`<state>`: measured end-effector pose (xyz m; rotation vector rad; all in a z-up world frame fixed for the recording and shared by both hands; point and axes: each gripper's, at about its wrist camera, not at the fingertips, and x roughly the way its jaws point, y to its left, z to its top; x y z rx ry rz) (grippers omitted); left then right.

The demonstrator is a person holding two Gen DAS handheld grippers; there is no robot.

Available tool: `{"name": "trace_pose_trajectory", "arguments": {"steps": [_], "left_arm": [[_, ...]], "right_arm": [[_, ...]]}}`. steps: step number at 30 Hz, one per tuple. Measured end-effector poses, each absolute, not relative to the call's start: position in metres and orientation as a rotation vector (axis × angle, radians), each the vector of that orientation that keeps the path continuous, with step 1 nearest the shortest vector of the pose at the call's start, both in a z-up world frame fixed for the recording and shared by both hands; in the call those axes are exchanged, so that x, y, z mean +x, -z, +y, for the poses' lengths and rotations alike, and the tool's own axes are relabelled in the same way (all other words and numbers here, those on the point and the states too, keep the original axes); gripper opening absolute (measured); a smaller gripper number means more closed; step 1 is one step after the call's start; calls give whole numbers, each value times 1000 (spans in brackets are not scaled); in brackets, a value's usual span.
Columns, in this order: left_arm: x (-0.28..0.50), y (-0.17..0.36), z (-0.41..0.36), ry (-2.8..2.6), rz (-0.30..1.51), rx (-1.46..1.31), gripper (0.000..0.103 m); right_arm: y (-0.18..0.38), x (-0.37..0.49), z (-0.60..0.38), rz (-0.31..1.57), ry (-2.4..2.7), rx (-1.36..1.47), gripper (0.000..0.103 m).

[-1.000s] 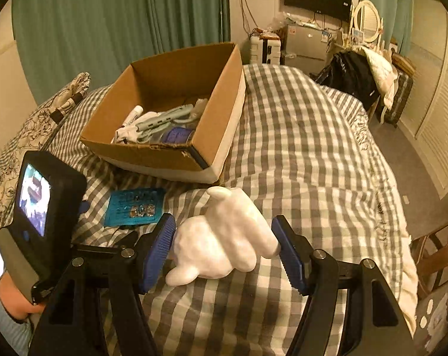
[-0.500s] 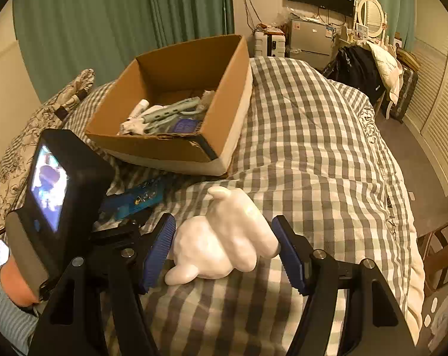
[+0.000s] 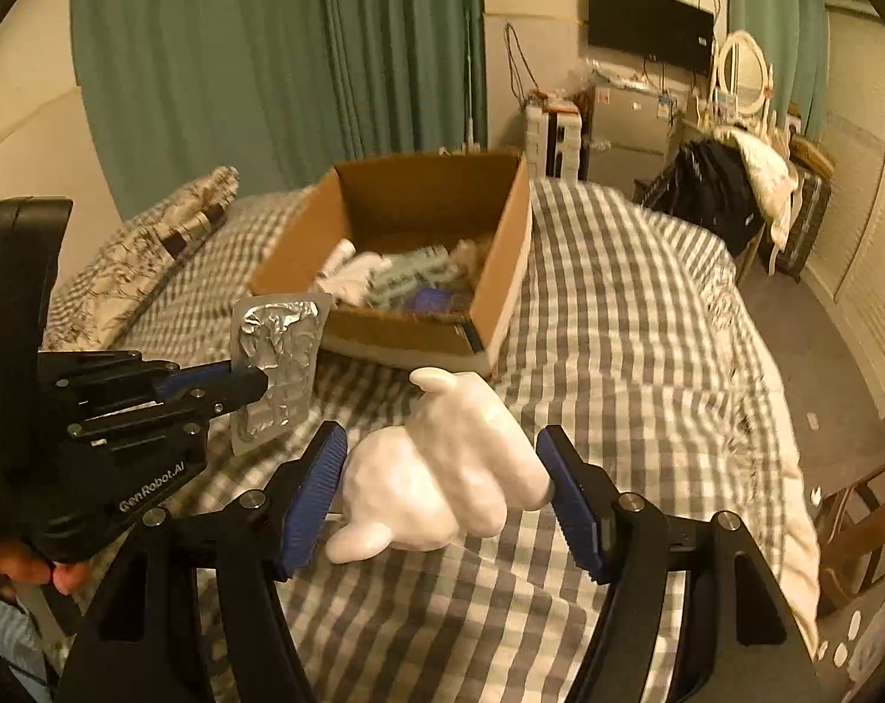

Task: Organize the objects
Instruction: 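Lower blister pack and hand figure into the box and open both grippers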

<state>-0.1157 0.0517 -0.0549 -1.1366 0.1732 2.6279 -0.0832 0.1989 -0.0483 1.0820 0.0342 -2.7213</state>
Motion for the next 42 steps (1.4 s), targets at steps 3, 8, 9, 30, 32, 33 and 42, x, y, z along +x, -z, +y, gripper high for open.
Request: {"name": "trace_pose_trajectory", "arguments": {"steps": [3,8,9,30,32,33,42], "left_arm": [[-116,26,43,-2663,120,-1073,6],[-128,-14,34,-2712,77,-965,6],[-132,-20,33,-2725,76,-948,6],[-296,32,33,-2697,-3,-1038,6],[-306,49,32,-2684,-7,-1069,6],[-310,56,32,-2676,-10,-1083,6],[-325,91,28,-2650,-41,-1139,9]], "right_arm": [[22,-79,194,61,2727,998,67],[-26,-94,187,85,2748,864,67],[-32,-99,185,91,2750,847,67],[-7,-290,164,76,2766,892,67],[6,-301,165,77,2767,914,67],[13,-308,165,82,2768,926,67],[53,-331,162,78,2788,929,67]]}}
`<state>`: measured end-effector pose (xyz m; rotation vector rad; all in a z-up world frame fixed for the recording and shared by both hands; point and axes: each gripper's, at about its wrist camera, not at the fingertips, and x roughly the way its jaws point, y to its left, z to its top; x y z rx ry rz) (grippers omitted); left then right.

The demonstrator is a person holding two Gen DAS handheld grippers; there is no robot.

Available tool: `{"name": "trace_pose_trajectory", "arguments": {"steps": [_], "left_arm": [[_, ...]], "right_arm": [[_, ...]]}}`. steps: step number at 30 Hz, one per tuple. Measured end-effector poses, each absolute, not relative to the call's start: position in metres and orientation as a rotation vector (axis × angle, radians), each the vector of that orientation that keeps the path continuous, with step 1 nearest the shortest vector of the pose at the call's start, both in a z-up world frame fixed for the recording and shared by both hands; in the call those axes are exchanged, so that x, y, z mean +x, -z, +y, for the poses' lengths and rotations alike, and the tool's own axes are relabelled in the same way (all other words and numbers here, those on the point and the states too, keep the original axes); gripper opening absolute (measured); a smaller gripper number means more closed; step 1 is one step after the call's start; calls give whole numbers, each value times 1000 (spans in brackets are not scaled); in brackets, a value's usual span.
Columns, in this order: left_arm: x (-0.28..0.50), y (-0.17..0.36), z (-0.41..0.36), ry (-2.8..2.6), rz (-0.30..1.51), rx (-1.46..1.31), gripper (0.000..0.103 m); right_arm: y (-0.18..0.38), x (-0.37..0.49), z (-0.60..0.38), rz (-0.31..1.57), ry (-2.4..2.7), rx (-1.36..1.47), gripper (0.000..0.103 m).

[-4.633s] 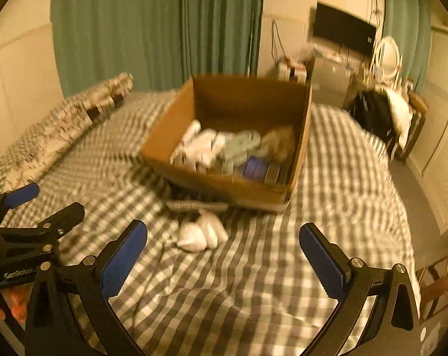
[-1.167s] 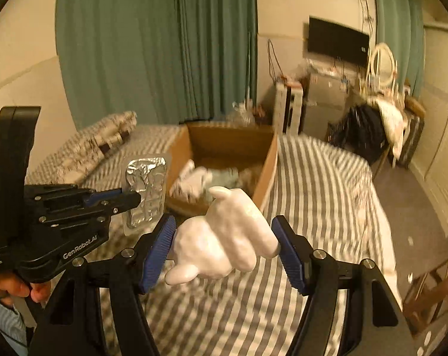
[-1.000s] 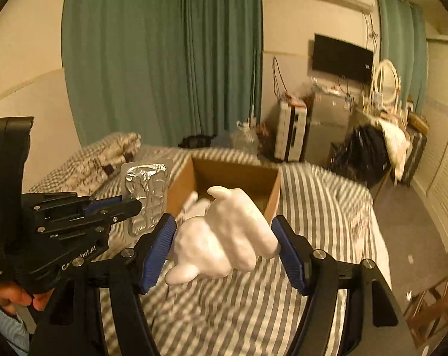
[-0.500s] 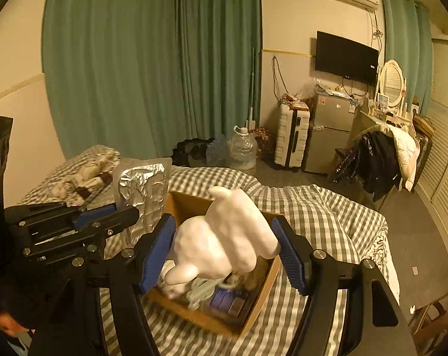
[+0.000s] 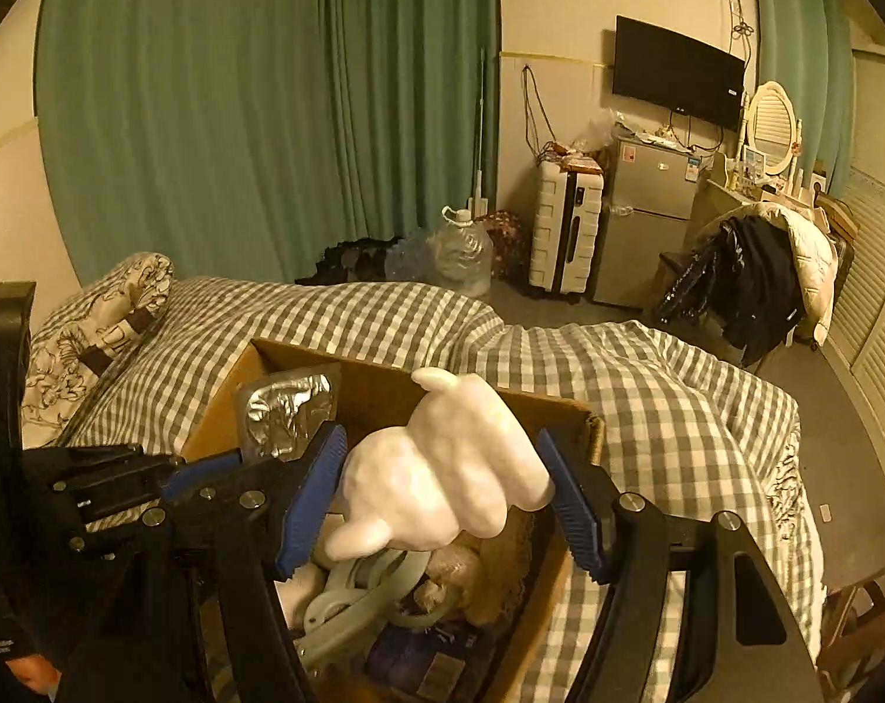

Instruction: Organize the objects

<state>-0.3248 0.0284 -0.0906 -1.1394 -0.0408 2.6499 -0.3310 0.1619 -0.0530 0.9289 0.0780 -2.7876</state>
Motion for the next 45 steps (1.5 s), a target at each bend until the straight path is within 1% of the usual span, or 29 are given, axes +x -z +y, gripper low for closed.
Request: {"name": "trace_pose_trajectory", "arguments": {"steps": [1,2,3,4,6,7,10,12,19,21,25,26,29,33,41,45], "left_arm": [[-324,91,28,-2650,-45,-1144,9],[-324,91,27,-2651,-49,-1152,11],[-323,90,27,-2654,-51,-1157,17],[-321,88,26,-2662,-52,-1157,22],[-314,81,22,-2691,-55,-1142,55],[-311,77,20,-2706,-61,-1128,59],[-296,57,14,-2734,-89,-1087,62],[-285,39,12,-2762,-83,-1058,70],[-232,-33,11,-2845,-34,-854,87],[-215,-53,11,-2865,-31,-794,94],[-179,-91,14,-2904,-2,-665,99],[-172,-98,15,-2913,7,-635,102],[-143,-118,16,-2945,42,-530,103],[-111,-135,13,-2970,54,-436,103],[-78,-132,5,-3015,20,-383,103],[-76,-121,7,-3022,18,-375,103]], "right_arm": [[53,-329,162,74,2795,911,67],[51,-328,161,76,2799,896,72],[49,-327,161,85,2810,880,76],[46,-324,161,93,2830,862,82],[39,-319,163,94,2865,845,83],[35,-317,165,84,2866,849,83],[23,-307,171,52,2875,853,83],[10,-297,174,59,2895,844,84],[-50,-241,180,67,2947,749,88],[-67,-224,182,73,2964,712,90],[-100,-184,187,77,2996,632,95],[-108,-174,188,80,3005,613,96],[-128,-145,192,84,3034,561,102],[-144,-110,197,73,3055,505,103],[-149,-63,201,50,3098,423,103],[-141,-60,197,49,3100,407,103]]}}
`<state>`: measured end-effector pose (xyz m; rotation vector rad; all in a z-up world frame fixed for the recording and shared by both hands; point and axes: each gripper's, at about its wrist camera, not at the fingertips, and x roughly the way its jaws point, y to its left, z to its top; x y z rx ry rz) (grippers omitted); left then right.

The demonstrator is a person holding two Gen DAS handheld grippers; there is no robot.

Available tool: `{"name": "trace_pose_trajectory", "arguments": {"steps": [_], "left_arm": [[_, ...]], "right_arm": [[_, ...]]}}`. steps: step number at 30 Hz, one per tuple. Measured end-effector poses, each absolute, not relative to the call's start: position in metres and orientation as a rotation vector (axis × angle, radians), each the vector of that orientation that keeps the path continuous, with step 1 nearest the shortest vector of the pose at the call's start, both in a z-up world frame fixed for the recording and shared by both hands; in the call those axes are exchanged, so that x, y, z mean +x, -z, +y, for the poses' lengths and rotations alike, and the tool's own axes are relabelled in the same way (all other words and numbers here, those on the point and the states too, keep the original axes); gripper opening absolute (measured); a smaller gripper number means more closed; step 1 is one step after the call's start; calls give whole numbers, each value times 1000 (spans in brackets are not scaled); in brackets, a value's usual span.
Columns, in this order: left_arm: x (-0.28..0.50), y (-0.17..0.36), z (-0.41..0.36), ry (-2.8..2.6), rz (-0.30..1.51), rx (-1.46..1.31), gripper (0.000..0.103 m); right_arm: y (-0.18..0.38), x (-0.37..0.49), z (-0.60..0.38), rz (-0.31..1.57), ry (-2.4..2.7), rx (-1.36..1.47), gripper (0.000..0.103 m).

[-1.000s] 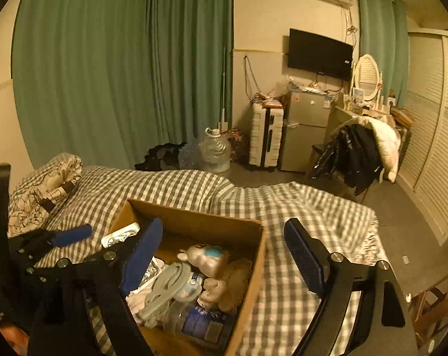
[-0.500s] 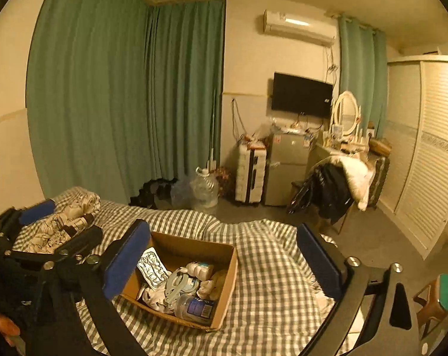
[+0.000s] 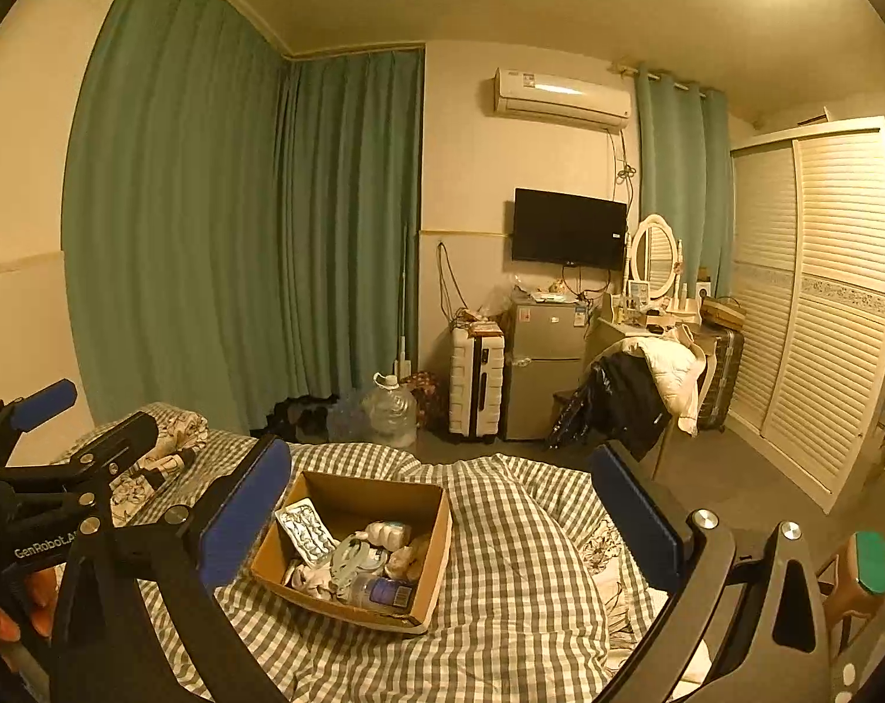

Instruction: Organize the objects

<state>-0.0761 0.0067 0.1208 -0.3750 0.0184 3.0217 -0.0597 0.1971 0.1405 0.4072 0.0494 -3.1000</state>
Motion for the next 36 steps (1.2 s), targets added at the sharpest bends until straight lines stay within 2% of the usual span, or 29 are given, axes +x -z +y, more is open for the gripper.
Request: {"name": "trace_pose_trajectory", "arguments": {"steps": [7,13,19,36], "left_arm": [[-79,-93,-2,-3053,-81,-385,103],[-85,-50,-12,-3073,-150,-444,103],[-96,-7,-11,-3055,-137,-570,103],[-95,-3,-6,-3068,-56,-608,103]], "right_arm": [[-112,-69,197,56,3133,432,103],[-66,-87,195,65,3099,493,103],[-22,-100,190,72,3069,546,103],[-15,-100,189,95,3078,563,103]]}}
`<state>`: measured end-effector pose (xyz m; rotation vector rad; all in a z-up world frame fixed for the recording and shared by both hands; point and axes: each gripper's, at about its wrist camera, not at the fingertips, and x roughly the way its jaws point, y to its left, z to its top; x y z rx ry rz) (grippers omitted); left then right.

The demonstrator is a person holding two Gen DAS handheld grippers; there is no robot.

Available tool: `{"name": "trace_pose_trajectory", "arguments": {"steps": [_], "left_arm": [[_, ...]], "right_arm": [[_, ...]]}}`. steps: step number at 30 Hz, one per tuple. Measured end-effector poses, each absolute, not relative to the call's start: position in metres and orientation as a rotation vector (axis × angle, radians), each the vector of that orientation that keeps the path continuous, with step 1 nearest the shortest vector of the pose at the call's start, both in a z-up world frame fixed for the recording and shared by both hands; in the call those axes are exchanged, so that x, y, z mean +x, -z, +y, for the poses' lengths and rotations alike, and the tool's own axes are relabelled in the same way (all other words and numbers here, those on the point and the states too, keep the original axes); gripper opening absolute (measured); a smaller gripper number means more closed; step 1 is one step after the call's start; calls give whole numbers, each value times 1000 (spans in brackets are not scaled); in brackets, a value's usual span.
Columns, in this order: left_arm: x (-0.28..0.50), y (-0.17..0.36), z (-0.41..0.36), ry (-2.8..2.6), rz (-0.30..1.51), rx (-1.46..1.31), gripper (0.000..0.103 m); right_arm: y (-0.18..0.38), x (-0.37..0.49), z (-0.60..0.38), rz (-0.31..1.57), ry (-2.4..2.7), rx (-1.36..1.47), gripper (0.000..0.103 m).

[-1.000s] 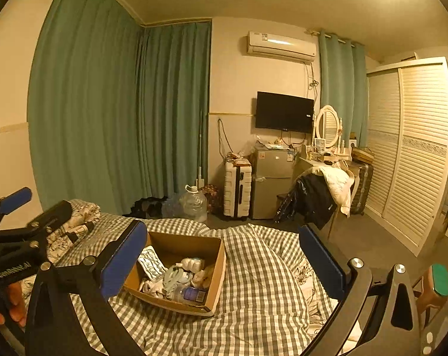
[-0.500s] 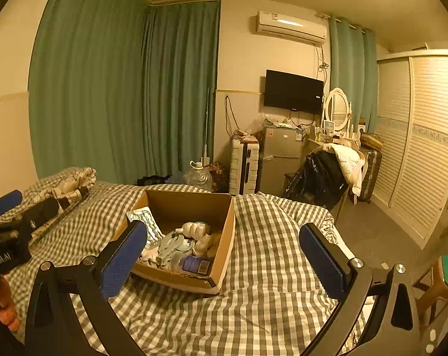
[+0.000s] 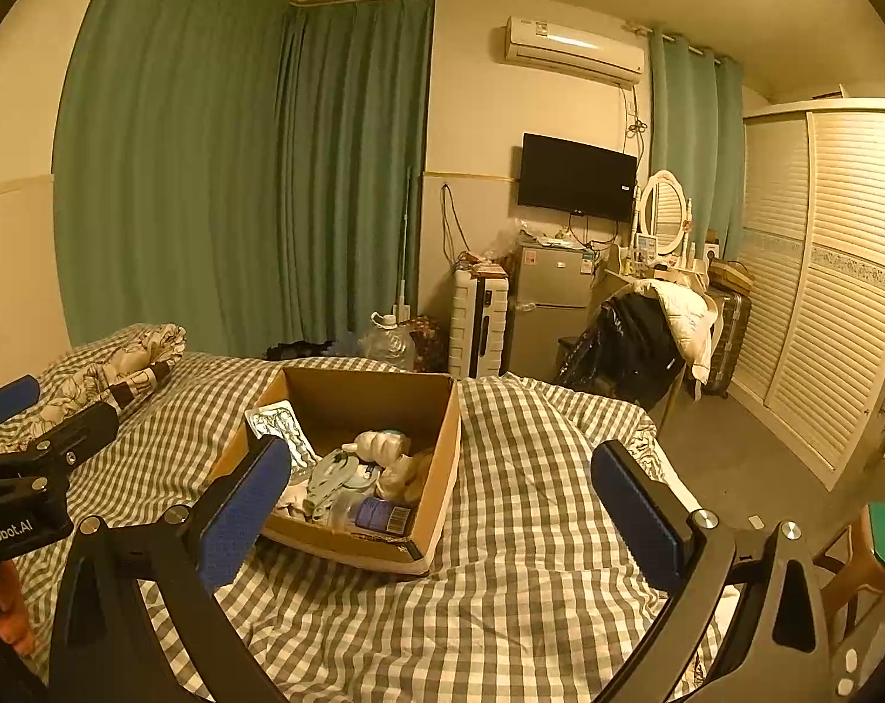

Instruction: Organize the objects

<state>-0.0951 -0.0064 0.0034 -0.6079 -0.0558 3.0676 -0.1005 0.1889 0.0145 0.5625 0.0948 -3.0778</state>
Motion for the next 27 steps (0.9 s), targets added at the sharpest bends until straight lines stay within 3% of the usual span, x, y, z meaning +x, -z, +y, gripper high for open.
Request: {"name": "trace_pose_trajectory", "arguments": {"steps": [27], "left_arm": [[-98,-4,-6,-3070,-60,-630,103]], "right_arm": [[-14,-101,193,90,3077,569,103]]}}
